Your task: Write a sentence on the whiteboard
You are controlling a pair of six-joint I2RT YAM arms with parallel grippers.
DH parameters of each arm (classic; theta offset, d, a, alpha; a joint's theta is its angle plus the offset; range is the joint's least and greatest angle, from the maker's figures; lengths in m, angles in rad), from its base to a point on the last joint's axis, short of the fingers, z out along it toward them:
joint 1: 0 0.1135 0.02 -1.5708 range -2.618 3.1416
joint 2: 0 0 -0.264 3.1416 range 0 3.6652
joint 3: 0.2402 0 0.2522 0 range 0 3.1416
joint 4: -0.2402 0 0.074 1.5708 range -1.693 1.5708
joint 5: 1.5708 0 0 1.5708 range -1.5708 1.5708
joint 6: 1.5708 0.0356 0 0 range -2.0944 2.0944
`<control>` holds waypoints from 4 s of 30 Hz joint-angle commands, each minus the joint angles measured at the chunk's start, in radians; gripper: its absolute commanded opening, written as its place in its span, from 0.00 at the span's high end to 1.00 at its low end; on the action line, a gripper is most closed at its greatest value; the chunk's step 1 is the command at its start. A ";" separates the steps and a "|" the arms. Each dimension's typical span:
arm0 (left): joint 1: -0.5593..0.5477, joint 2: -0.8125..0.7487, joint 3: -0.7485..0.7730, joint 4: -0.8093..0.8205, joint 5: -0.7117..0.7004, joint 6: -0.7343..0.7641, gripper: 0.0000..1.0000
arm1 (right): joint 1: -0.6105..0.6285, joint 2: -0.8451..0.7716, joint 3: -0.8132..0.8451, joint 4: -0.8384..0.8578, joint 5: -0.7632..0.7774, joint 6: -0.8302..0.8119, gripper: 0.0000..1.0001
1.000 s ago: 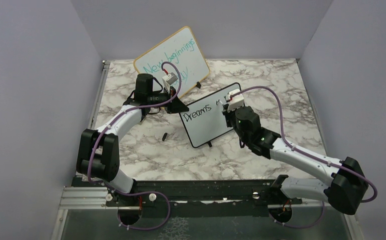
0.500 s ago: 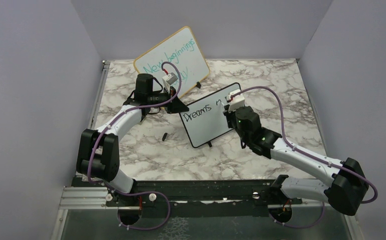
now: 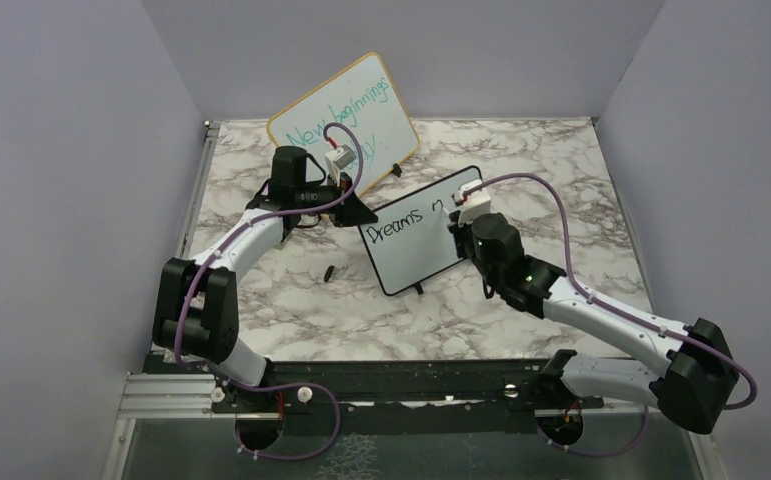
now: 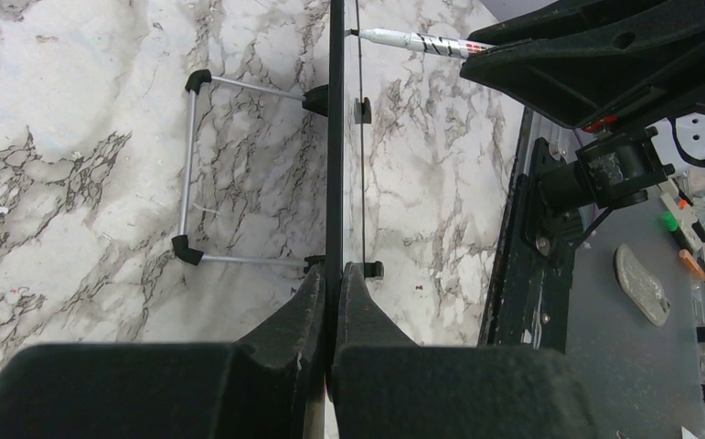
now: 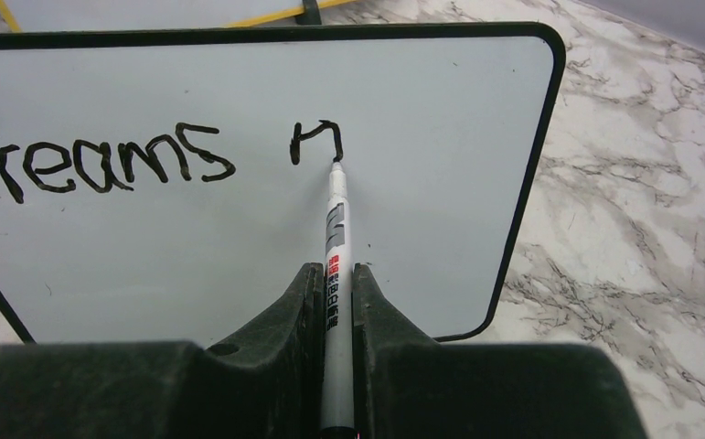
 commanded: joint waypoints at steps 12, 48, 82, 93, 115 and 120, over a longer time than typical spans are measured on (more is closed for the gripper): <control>0.035 -0.030 0.079 -0.278 -0.029 0.159 1.00 | -0.009 -0.129 -0.023 -0.005 -0.058 -0.002 1.00; -0.111 0.201 0.422 -0.284 -0.115 -0.012 0.55 | -0.009 -0.141 -0.022 0.047 -0.081 -0.051 1.00; -0.135 0.207 0.555 -0.695 -0.190 0.299 1.00 | -0.009 -0.115 0.010 -0.030 -0.192 -0.097 1.00; -0.134 0.224 0.487 -0.667 -0.193 0.312 1.00 | -0.006 -0.071 -0.001 0.042 -0.197 -0.091 1.00; -0.122 0.221 0.475 -0.646 -0.209 0.291 1.00 | 0.010 -0.006 -0.003 0.106 -0.167 -0.100 1.00; -0.122 0.218 0.474 -0.643 -0.205 0.290 1.00 | 0.010 0.006 -0.003 0.107 -0.154 -0.100 1.00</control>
